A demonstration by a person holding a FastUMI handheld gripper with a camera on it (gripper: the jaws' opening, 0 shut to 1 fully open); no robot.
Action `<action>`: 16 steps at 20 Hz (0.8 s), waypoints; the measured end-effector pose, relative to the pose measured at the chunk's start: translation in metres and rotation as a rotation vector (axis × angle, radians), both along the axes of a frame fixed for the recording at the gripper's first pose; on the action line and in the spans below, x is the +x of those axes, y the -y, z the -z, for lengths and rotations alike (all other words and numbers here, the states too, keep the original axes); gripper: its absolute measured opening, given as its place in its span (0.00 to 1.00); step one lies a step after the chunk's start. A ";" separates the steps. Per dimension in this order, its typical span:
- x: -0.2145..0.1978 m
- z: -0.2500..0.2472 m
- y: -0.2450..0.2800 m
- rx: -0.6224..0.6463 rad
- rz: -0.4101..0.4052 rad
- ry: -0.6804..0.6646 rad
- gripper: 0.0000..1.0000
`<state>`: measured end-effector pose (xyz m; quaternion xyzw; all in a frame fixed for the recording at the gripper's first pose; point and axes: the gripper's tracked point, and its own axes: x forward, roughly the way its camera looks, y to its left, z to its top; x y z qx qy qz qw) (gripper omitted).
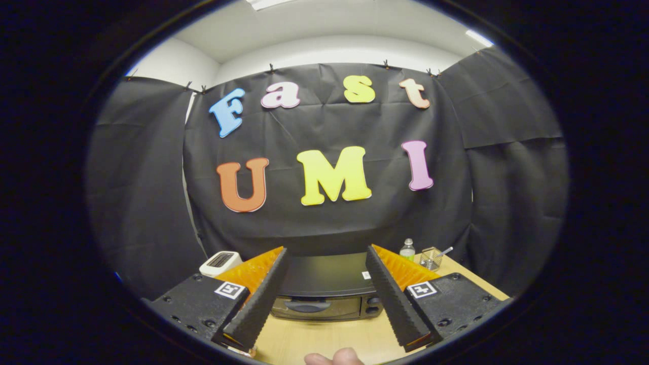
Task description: Open the toaster oven, put the food inside, and close the toaster oven door.
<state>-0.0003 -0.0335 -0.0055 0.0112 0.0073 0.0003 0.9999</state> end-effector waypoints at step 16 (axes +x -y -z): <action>0.017 0.007 -0.009 0.015 -0.079 0.027 1.00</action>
